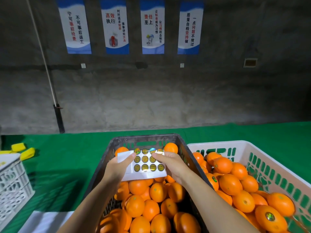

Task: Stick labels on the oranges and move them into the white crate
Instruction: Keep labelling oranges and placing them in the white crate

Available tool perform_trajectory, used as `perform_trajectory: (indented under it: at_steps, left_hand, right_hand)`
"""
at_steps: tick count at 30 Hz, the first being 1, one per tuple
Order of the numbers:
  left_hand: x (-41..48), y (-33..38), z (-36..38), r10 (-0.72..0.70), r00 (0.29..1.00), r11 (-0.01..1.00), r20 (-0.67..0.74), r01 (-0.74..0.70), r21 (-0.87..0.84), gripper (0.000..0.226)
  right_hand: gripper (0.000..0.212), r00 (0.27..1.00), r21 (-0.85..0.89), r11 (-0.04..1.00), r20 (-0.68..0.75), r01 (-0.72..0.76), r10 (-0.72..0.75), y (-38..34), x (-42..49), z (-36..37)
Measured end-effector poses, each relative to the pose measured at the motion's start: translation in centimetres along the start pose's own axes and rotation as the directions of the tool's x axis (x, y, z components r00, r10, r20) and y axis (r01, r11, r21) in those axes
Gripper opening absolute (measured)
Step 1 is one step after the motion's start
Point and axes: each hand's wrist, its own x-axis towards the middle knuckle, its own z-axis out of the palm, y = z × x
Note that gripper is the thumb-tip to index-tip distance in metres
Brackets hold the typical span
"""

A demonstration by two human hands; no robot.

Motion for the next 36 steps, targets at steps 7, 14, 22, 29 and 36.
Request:
perform_trajectory:
  at_steps: [7,14,22,29,36]
  left_hand:
    - [0.0,0.1,0.1,0.018,0.999,0.998,-0.050,-0.014,0.060,0.021]
    - [0.1,-0.1,0.2,0.044,0.996,0.992,-0.077,-0.035,0.120,0.019]
    - [0.1,-0.1,0.2,0.048,0.995,0.985,-0.087,-0.033,0.168,0.024]
    - [-0.5,-0.4,-0.1,0.436,0.899,0.674,-0.041,-0.296,0.677,0.040]
    - [-0.7,-0.4,0.2,0.334,0.939,0.745,0.089,-0.320,0.586,0.023]
  right_hand:
    - [0.028,0.999,0.011,0.999,0.000,0.038,-0.038,0.1,0.0,0.0]
    - [0.025,0.994,-0.065,0.995,-0.068,0.076,-0.080,0.3,-0.1,0.1]
    - [0.023,0.984,-0.125,0.986,-0.127,0.111,-0.127,0.5,0.1,-0.1]
    - [0.036,0.985,-0.209,0.973,-0.120,0.096,-0.123,0.9,0.4,-0.3]
    - [0.046,0.992,-0.261,0.958,-0.028,0.115,-0.127,0.5,-0.4,0.4]
